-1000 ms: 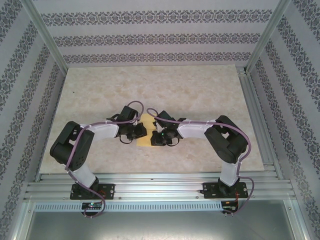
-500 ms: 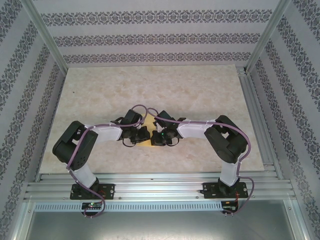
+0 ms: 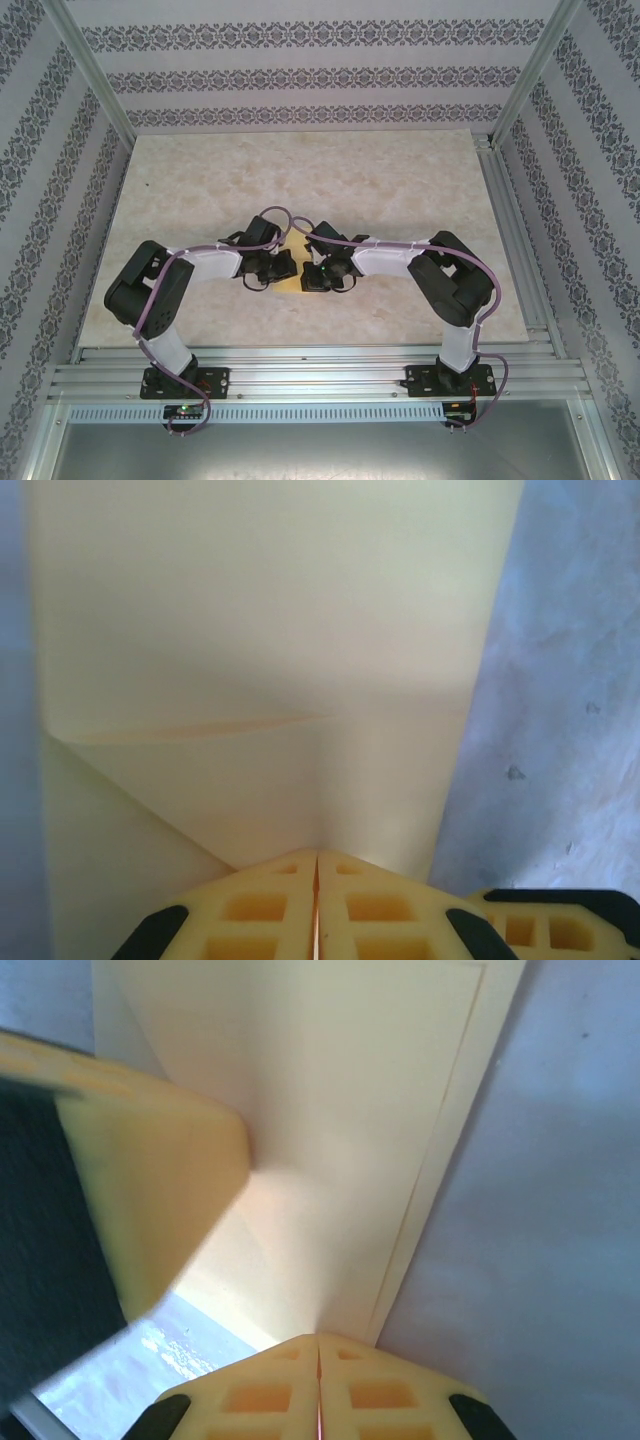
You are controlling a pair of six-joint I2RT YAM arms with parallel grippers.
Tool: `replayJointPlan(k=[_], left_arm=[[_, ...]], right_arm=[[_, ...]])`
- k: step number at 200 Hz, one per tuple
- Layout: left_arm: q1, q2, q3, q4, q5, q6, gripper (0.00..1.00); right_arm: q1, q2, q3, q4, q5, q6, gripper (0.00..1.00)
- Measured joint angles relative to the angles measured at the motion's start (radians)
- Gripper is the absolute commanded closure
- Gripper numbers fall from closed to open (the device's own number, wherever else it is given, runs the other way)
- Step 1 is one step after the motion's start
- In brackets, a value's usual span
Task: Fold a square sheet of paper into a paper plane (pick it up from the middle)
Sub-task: Fold the triangle a second time at the center of the table.
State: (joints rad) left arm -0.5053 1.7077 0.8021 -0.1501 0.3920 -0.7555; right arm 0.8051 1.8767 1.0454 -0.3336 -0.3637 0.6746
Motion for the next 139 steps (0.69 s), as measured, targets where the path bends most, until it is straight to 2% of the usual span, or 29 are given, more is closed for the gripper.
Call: replayJointPlan(k=[90, 139], left_arm=[[0.131, 0.034, 0.026, 0.001, 0.059, 0.029, 0.86], [0.211, 0.043, 0.075, -0.017, -0.027, 0.061, 0.79]], right_arm=[[0.005, 0.006, -0.003, 0.043, 0.012, 0.005, 0.92], [0.005, 0.005, -0.003, 0.043, 0.014, 0.005, 0.91]])
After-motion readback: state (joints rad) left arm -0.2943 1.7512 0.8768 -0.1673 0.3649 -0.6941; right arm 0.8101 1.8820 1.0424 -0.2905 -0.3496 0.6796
